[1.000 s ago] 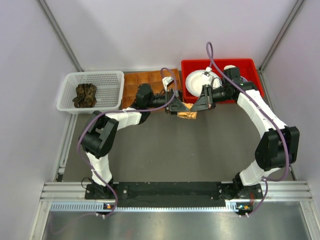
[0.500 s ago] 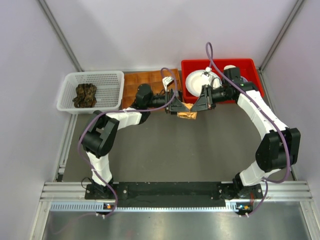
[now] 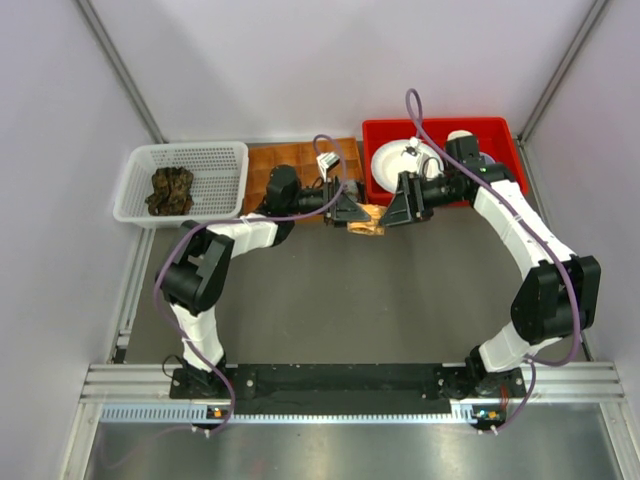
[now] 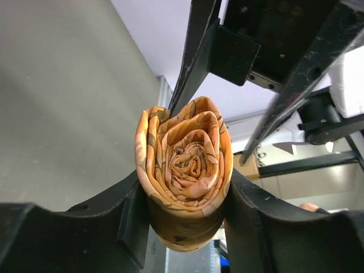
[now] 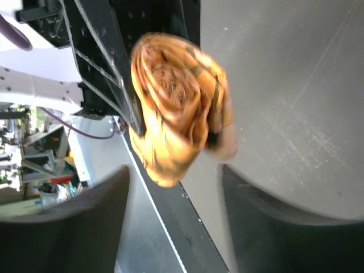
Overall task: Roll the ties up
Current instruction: Place the tie in the storage box.
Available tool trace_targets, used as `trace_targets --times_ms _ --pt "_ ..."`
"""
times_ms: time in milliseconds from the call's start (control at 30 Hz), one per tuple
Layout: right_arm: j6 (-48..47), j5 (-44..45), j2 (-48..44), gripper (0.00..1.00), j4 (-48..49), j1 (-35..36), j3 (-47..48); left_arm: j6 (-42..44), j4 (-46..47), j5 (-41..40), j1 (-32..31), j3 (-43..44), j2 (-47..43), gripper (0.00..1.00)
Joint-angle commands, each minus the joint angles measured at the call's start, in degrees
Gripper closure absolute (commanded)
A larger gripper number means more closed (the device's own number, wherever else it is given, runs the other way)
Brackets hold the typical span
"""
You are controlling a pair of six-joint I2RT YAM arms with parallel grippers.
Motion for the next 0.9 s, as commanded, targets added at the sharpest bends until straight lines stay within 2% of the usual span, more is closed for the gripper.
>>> trace_targets --times_ms 0,33,67,100,167,200,267,300,367,433,533,867 --pt "-1.7 2.1 -1.4 0.25 -0.9 0.9 4.1 7.2 -6.3 0.1 2.1 0.7 -4.0 1.00" --pt "-1.8 3.1 -1.4 0.17 -1.1 0.9 4.3 9.9 -10.3 0.0 3.1 1.2 -4.1 1.00" --pt "-2.1 4.0 -1.5 0.01 -1.6 0.8 4.8 12.2 -13.6 -0.4 3.7 2.0 -4.3 1.00" --pt "-2.2 4.7 -1.6 0.01 -1.8 0.8 5.1 15.5 -19.2 -0.8 4.3 3.3 -4.7 1.00" --pt "-3.5 6.9 -1.5 0.01 -3.2 0.7 6.3 28.0 -36.6 -4.0 6.4 8.3 -5.1 1.00" --pt "-3.6 8.5 -1.4 0.01 -3.6 0.5 6.6 37.7 -43.1 -6.0 7.1 10.6 -5.0 1.00" --pt "-3.8 10.3 -1.3 0.01 -4.2 -0.5 7.0 44.4 -59.1 -10.7 9.2 18.1 -3.5 1.00" --pt "-3.9 12.0 -0.9 0.01 -4.6 -0.8 7.1 49.8 -63.7 -13.3 10.3 23.3 -2.7 1.00" --pt "-4.2 13.0 -0.4 0.01 -5.9 -1.7 7.6 53.5 -74.9 -18.3 11.5 28.3 0.3 1.00" --pt "-6.0 14.5 -0.1 0.01 -6.7 -2.2 7.8 56.5 -78.3 -24.5 12.6 32.8 1.5 1.00" --pt "-6.7 16.7 0.5 0.01 -7.7 -3.0 8.5 58.2 -82.4 -29.1 12.8 37.9 3.9 1.00" --pt "-9.1 21.5 1.9 0.01 -10.7 -5.1 8.6 52.5 -83.2 -39.0 10.9 43.9 11.5 1.00"
